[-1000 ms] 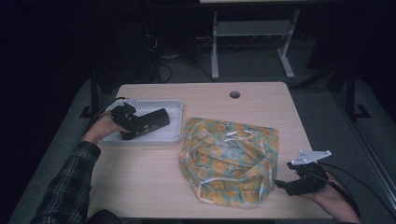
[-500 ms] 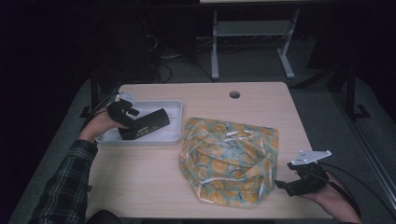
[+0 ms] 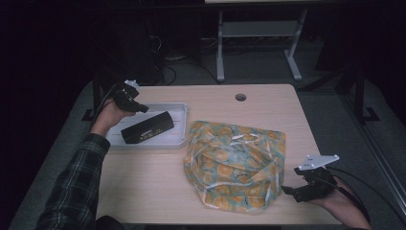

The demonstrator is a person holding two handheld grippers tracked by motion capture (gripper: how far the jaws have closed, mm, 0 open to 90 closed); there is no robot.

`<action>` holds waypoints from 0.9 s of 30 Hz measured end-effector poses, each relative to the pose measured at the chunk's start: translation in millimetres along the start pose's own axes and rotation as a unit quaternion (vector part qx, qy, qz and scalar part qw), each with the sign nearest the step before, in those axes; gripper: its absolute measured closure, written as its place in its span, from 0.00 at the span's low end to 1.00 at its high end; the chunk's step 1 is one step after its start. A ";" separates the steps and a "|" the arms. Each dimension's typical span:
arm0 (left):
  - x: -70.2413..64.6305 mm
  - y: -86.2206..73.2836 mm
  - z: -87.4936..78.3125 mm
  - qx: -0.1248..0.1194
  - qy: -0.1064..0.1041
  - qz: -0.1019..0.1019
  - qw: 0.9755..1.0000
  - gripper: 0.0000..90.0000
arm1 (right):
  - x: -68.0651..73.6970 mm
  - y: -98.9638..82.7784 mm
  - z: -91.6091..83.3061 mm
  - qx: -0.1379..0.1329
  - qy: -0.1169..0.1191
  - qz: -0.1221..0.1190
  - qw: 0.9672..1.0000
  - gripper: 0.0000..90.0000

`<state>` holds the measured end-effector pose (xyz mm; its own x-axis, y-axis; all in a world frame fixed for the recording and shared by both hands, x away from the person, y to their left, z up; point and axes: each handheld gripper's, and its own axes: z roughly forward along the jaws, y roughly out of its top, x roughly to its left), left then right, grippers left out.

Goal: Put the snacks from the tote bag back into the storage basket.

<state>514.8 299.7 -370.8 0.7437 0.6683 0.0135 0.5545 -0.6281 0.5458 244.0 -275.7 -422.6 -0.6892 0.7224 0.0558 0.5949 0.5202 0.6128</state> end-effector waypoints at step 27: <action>-11.3 -1.3 46.1 0.083 -0.041 0.009 0.996 1.00 | 1.2 0.6 2.0 0.001 0.010 -0.001 1.000 0.19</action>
<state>522.9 274.6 -410.2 0.7786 0.6256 -0.0499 0.5896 -0.7019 0.3996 244.4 -273.6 -423.8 -0.6984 0.7124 0.0695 0.5941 0.5228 0.6113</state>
